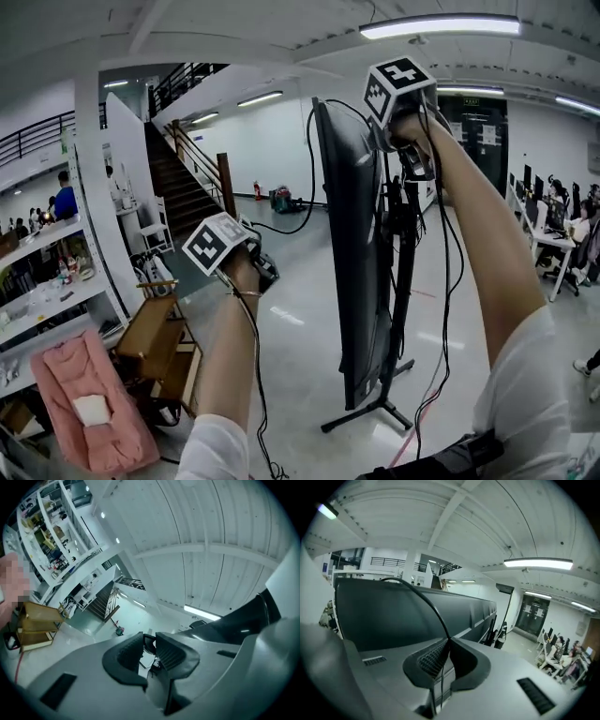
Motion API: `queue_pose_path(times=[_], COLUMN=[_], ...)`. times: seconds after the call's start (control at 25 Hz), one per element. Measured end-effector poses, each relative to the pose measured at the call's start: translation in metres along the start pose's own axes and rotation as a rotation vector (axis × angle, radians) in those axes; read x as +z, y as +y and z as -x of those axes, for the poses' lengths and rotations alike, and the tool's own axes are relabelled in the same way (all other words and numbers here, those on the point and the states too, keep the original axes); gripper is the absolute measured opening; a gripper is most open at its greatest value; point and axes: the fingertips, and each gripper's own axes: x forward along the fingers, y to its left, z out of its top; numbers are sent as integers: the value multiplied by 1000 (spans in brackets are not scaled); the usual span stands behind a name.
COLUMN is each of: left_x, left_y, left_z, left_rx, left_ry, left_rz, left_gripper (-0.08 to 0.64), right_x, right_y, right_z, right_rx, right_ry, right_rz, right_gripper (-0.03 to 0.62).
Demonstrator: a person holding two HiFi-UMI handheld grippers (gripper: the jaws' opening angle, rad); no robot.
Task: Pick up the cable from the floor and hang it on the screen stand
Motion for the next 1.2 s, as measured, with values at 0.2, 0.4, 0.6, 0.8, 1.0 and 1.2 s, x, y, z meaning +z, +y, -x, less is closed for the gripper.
queue_pose_path(times=[0.2, 0.4, 0.6, 0.8, 1.0, 1.2], left_x=[-50, -88, -111, -121, -123, -137], left_y=[4, -41, -58, -68, -62, -47], left_z=[1, 26, 44, 61, 76, 94], left_rx=[-68, -199, -264, -298, -273, -239], left_ry=[9, 42, 72, 95, 94, 139], left_rz=[-123, -387, -456, -445, -467, -467], left_gripper=[86, 83, 83, 83, 83, 83], right_x=[-16, -48, -67, -65, -68, -86], right_y=[8, 9, 21, 14, 12, 14], right_z=[-8, -5, -2, 10, 13, 13], right_rx=[110, 191, 292, 295, 314, 300], right_ry=[-147, -199, -277, -435, -532, -549], right_rz=[-54, -79, -89, -102, -179, -185], right_gripper=[28, 28, 28, 29, 29, 32])
